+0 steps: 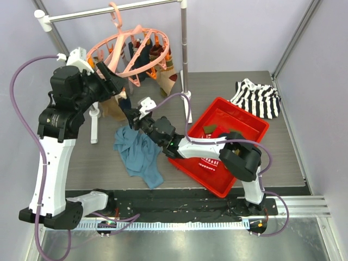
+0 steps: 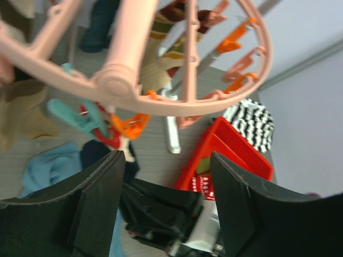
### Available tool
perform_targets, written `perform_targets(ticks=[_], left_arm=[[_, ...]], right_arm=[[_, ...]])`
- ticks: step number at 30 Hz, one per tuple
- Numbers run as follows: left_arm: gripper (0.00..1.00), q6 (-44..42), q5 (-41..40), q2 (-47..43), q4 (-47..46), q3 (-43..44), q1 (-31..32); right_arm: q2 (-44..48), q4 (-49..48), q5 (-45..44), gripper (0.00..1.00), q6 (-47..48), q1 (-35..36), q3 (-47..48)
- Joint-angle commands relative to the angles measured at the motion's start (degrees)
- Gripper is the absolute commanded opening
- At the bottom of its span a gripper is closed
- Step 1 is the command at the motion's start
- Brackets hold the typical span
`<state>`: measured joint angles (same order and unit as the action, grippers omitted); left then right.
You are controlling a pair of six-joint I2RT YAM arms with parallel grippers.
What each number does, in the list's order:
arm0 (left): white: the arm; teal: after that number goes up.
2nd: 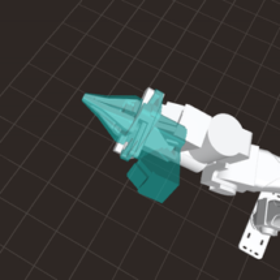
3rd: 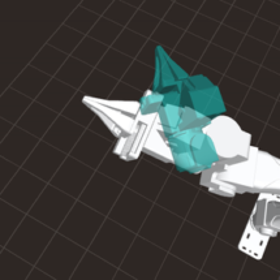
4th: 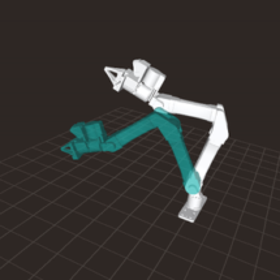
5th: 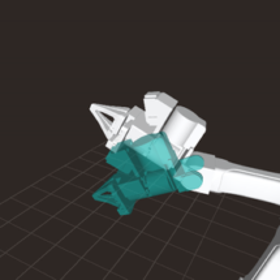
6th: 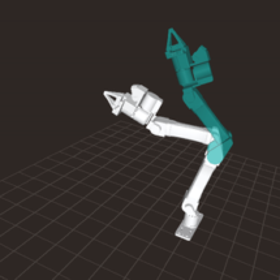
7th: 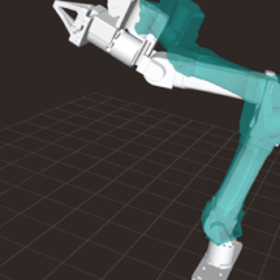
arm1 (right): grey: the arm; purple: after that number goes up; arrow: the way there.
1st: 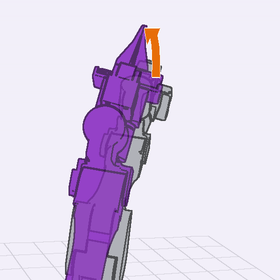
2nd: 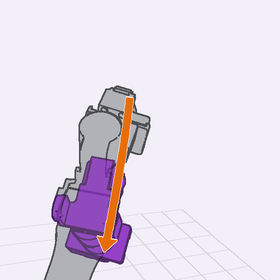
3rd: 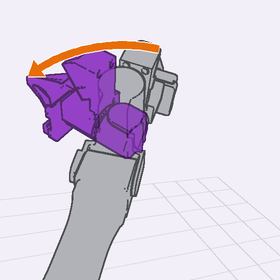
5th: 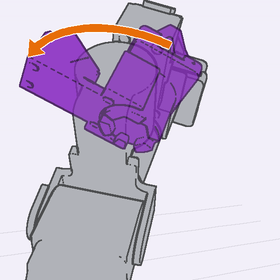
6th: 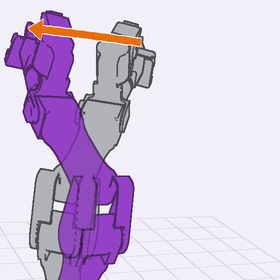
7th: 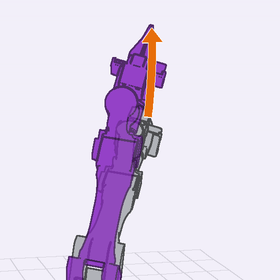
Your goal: Remove the socks clipped to the hanger
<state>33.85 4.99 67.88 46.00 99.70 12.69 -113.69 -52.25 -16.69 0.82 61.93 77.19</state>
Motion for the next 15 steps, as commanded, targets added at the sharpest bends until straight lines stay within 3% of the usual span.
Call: perform_targets(ticks=[1,5,15], left_arm=[[0.69,-1.0,-11.0,-1.0,6.1,2.4,0.1],[0.67,-0.3,-16.5,0.2,7.8,2.2,0.1],[0.65,0.6,-21.8,1.0,4.4,-0.6,0.1]], right_arm=[[4.9,-2.8,-0.4,0.01,-2.1,0.8,-2.5],[6.2,-2.8,-0.3,0.01,-1.9,1.3,-3.4],[7.5,-2.2,2.0,0.01,-2.2,2.4,-4.7]])
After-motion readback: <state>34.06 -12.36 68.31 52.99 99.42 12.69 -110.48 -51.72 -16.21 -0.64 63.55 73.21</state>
